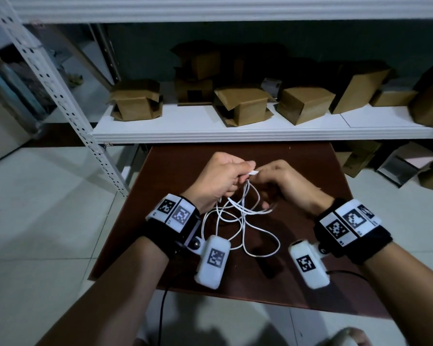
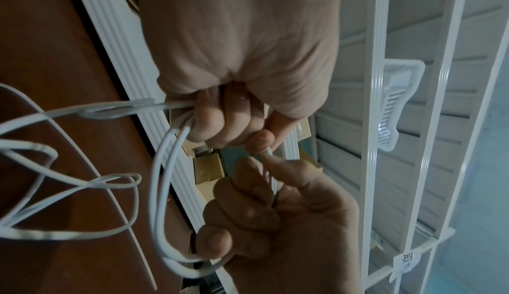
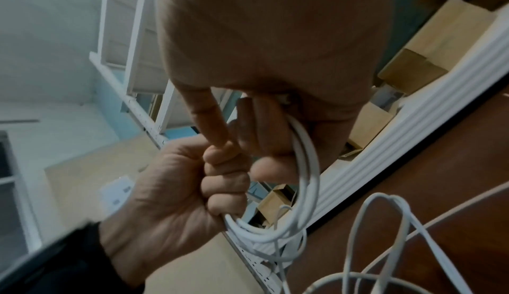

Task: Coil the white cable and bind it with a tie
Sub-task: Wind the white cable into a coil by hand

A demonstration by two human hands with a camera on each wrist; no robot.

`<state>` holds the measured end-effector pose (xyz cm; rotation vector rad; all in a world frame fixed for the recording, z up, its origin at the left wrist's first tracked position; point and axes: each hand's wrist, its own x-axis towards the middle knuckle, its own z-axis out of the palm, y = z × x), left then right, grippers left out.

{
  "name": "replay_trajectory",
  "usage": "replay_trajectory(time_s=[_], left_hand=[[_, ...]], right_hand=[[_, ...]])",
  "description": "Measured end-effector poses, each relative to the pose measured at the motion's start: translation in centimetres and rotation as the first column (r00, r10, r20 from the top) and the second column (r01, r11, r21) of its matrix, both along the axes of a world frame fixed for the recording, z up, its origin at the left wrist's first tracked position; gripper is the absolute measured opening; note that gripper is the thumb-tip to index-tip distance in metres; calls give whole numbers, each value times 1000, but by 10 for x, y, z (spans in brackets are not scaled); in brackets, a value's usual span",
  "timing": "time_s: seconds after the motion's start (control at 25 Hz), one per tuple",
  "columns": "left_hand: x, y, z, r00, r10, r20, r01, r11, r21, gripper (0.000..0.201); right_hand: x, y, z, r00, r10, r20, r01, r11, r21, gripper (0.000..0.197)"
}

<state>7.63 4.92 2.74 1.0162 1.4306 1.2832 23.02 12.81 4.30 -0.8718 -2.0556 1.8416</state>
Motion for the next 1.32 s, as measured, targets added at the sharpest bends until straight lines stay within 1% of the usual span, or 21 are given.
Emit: replay_trajectory(time_s=[0.04, 0.08, 0.2, 0.28, 0.32, 0.36, 0.4, 0.48, 0.52, 0.6, 0.68, 0.76, 0.84, 0.92, 1.0, 1.04, 1.12, 1.2, 1.24, 1.28, 1.32], left_hand=[[2, 1, -2, 1000, -9, -29, 9, 1000, -6, 50], [4, 2, -3, 998, -20, -64, 19, 1000, -15, 50], [7, 3, -5, 986, -25, -168, 18, 999, -44, 51], [8, 2, -4, 976, -18, -218, 8, 999, -45, 51], [8, 2, -1, 976, -17, -215, 9, 999, -37, 50], [8, 1, 2, 982, -14, -190, 10, 1000, -24, 49], [6, 2, 5, 990, -8, -138, 6, 1000, -12, 49], [1, 3, 8, 1000, 1, 31, -1, 1000, 9, 50], [-2, 4, 9, 992, -10, 129, 7, 1000, 24, 49], [-4, 4, 7, 951, -57, 303, 42, 998, 55, 46], [-2, 4, 1, 919, -91, 384, 69, 995, 71, 43], [1, 4, -2, 935, -84, 344, 59, 995, 81, 42], [0, 3, -1, 966, -57, 253, 31, 994, 102, 43], [-3, 3, 0, 982, -28, 186, 6, 993, 118, 45], [-6, 3, 0, 992, -18, 126, 3, 992, 122, 46], [-6, 2, -1, 995, -20, 97, 9, 993, 116, 46], [-5, 1, -2, 1000, -26, 13, 25, 996, 80, 47], [-3, 0, -4, 989, -40, -141, 44, 999, 28, 48], [-1, 0, -5, 976, -53, -211, 56, 998, 8, 48], [1, 0, -6, 968, -66, -243, 68, 998, -1, 48], [3, 0, -6, 972, -71, -225, 73, 997, -1, 47]], right_hand=[[0, -3, 1, 998, 19, 54, -22, 998, 64, 21], [-1, -6, 2, 995, 26, 93, -35, 995, 99, 16], [-3, -7, -2, 990, 7, 144, -26, 991, 133, 25], [-3, -7, -2, 984, -54, 169, 23, 983, 181, 28], [-5, -9, -1, 984, -87, 156, 57, 980, 188, 29], [-7, -12, 1, 987, -123, 102, 107, 983, 152, 30], [-10, -15, 3, 986, -165, 19, 164, 984, 71, 30], [-13, -18, 8, 959, -261, -112, 255, 964, -70, 25], [-14, -17, 11, 945, -292, -150, 277, 955, -109, 21], [-13, -12, 15, 918, -342, -200, 311, 934, -174, 13], [-11, -8, 15, 894, -380, -237, 322, 914, -248, 15], [-10, -8, 12, 893, -377, -245, 309, 911, -274, 19], [-9, -7, 10, 915, -332, -230, 268, 925, -269, 22], [-8, -5, 9, 932, -293, -212, 234, 936, -265, 31], [-6, -7, 11, 944, -270, -191, 221, 945, -241, 40], [-5, -8, 11, 949, -260, -178, 220, 951, -217, 41], [-2, -7, 9, 969, -221, -113, 204, 968, -147, 26], [1, -5, 6, 993, -114, 10, 114, 993, -27, 15], [2, -5, 4, 995, -74, 64, 72, 997, 21, 14], [1, -6, 2, 993, -76, 89, 71, 996, 51, 17], [-1, -9, 1, 989, -121, 81, 116, 992, 57, 19]])
